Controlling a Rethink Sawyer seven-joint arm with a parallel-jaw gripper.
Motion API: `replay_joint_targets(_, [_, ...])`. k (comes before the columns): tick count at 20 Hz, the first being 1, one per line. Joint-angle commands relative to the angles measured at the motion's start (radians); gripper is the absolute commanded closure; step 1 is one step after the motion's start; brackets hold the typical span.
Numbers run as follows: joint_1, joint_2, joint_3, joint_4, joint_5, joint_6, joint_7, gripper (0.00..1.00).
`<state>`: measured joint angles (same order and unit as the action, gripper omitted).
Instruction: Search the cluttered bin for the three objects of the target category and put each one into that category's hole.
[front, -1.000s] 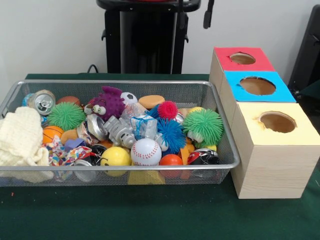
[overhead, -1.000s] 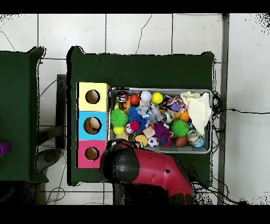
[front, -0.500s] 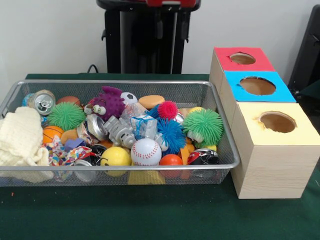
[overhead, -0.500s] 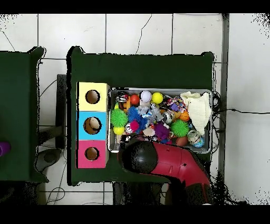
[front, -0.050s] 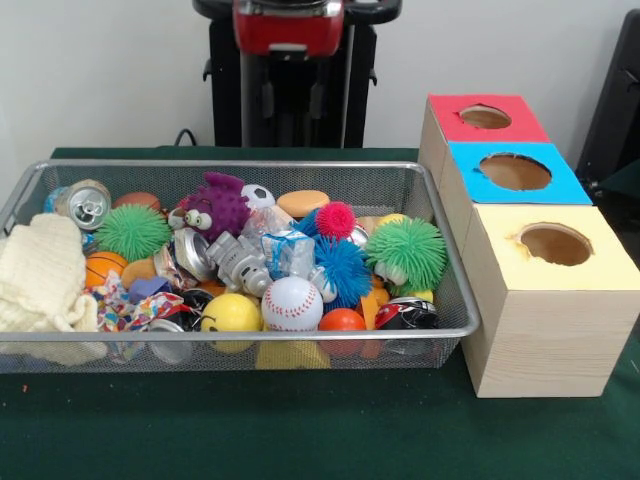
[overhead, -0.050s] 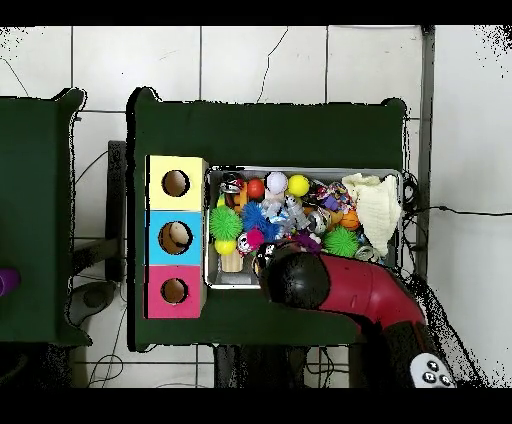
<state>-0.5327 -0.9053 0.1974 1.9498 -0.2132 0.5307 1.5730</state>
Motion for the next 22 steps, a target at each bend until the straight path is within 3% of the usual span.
replay_joint_targets(1, [-0.12, 0.11, 0.143, -0.13, -0.094, 0.008, -0.208, 0.0])
replay_joint_targets(6, [-0.191, 0.165, 0.177, -0.197, -0.148, 0.05, -0.222, 0.0])
replay_joint_targets(12, [-0.223, 0.245, 0.2, -0.292, -0.211, 0.081, -0.221, 0.0])
replay_joint_targets(22, [-0.15, 0.285, 0.116, -0.408, -0.29, 0.136, -0.109, 0.0])
